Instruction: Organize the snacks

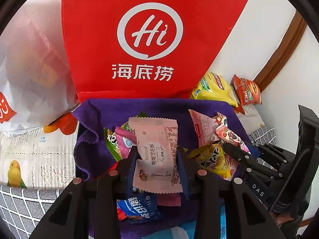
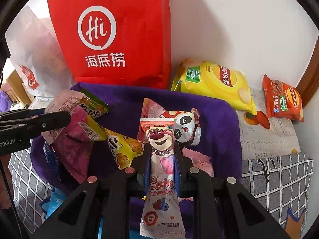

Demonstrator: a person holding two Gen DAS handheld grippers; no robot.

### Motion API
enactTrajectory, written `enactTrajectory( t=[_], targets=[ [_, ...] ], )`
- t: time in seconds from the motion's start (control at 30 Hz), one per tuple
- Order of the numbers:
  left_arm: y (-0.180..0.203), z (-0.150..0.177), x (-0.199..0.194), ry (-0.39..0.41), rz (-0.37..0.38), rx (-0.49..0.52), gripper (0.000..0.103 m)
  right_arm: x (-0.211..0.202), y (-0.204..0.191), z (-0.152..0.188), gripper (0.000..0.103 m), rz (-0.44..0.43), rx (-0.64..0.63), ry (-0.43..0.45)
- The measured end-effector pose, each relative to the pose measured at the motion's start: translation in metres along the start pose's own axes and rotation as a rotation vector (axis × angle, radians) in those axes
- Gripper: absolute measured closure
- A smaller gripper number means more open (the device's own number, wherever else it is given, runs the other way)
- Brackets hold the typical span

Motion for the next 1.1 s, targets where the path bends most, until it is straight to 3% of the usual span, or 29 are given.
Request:
enactTrajectory(
  t=[0.63, 0.77, 0.97, 1.1],
  targets=[
    [0.000, 0.001, 0.003, -0.029, -0.009, -0.002, 0.063, 0.002, -0.001, 0.003, 0.078, 0.016, -0.020, -0.029],
    [0.001, 0.000, 0.002, -0.036, -0.009, 0.000, 0.057, -0.002, -0.002, 0.002, 0.068, 0.023, -0.023, -0.019],
    [0.005, -0.004, -0.016, -0.012, -0.033, 0.023, 0.042, -0.014, -0.006, -0.001, 0.067, 0.011, -0.023, 0.004],
    [0.010, -0.005, -0.035, -0.001, 0.003, 0.020, 0.040, -0.030, -0.010, -0.005, 0.062, 0.012, -0.026, 0.035]
  ],
)
Point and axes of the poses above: each gripper's, at about its wrist camera, not at the fingertips, and x roughly the way its jaws point, y to its right, z to its underside, the point moved 5 cm from there along x, roughly the way its jaws point, and after that the axes turned 13 degrees about x, right-handed, at the moved point
